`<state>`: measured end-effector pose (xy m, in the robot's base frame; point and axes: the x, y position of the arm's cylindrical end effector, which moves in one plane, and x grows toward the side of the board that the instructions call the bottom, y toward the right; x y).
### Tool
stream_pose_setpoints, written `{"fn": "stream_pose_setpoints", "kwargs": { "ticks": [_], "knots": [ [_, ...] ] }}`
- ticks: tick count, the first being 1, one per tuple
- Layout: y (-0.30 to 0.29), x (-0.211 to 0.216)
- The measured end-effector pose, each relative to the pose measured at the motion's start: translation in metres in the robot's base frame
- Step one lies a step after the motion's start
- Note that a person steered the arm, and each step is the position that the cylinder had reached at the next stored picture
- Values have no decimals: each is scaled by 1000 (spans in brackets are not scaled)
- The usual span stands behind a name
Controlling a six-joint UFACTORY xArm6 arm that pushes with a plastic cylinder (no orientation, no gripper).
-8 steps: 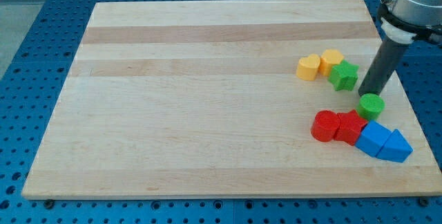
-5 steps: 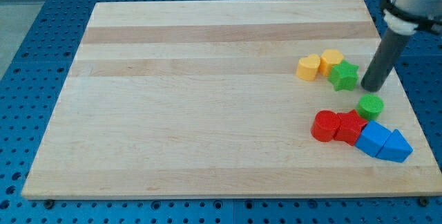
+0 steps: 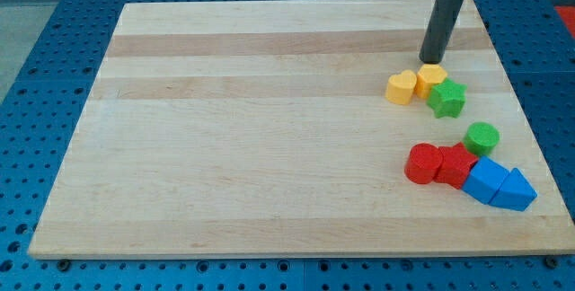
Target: Move the yellow hexagon to the left of the green star
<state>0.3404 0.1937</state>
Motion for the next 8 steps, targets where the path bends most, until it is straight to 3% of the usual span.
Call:
{"fn": "stream_pose_setpoints", "kwargs": {
  "ticks": [4,6,7,8],
  "knots": [
    [-9,105],
    [-11,105],
    [-12,72],
    [-12,10]
  ]
}}
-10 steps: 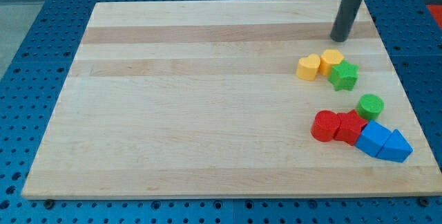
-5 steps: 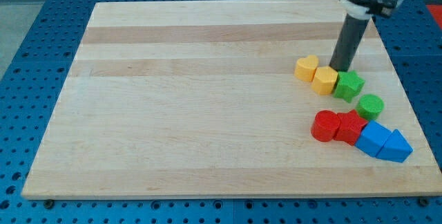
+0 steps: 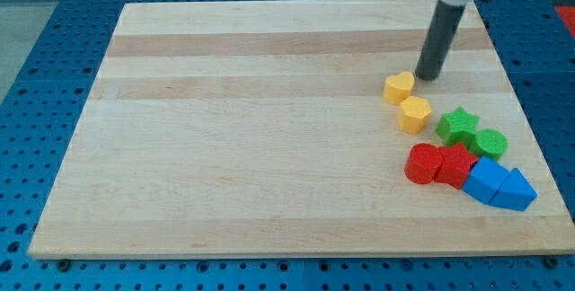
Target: Move the yellow hexagon to the left of the green star
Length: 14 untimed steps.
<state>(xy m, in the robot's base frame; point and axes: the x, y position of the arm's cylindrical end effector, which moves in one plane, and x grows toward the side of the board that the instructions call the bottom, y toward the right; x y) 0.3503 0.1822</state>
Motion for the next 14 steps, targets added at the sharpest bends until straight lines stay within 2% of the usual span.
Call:
{"fn": "stream_pose_setpoints", "kwargs": {
  "ticks": [1,2,4,5,6,7,8,9,11,14],
  "knots": [
    [-1,-21],
    [-45,-18],
    [-70,7],
    [-73,11],
    [-65,-11],
    [-20,-9],
    [-12,1],
    [-10,40],
    [-36,55],
    [-79,56]
  ]
}}
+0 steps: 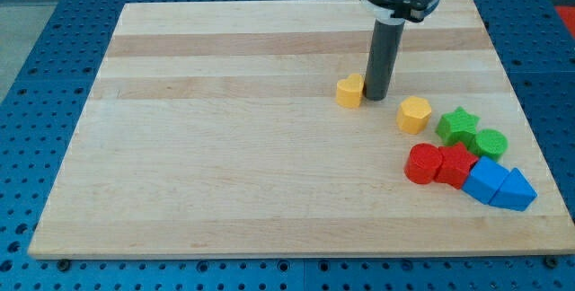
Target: Move the yellow hexagon to the left of the green star
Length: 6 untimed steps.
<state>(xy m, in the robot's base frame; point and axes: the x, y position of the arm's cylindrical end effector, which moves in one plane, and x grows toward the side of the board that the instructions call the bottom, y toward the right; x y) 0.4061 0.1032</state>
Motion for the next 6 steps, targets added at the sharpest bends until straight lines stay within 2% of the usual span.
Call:
{"fn": "stream_pose_setpoints", "kwargs": {
  "ticks": [2,4,5,6],
  "knots": [
    [42,-28],
    [51,-6],
    [51,26],
    [51,26]
  ]
}}
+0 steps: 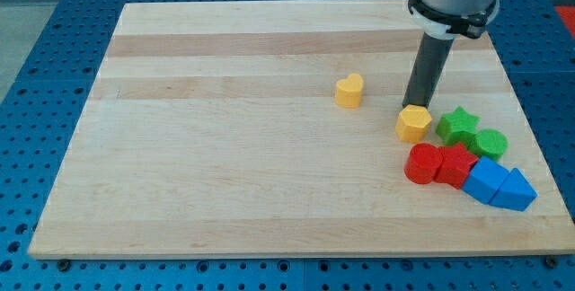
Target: Move the yellow hexagon to the left of the green star
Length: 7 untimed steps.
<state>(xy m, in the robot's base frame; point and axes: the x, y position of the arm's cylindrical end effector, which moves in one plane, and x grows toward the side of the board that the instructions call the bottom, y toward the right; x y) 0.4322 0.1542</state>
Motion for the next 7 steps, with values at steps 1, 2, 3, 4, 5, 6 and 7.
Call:
{"fn": "stream_pose_setpoints", "kwargs": {
  "ticks": [1,2,3,4,5,6,7],
  "knots": [
    [0,-4],
    [-24,-22],
    [-44,-6],
    [-54,-5],
    [-49,3],
    [-28,5],
    [-26,5]
  ]
}}
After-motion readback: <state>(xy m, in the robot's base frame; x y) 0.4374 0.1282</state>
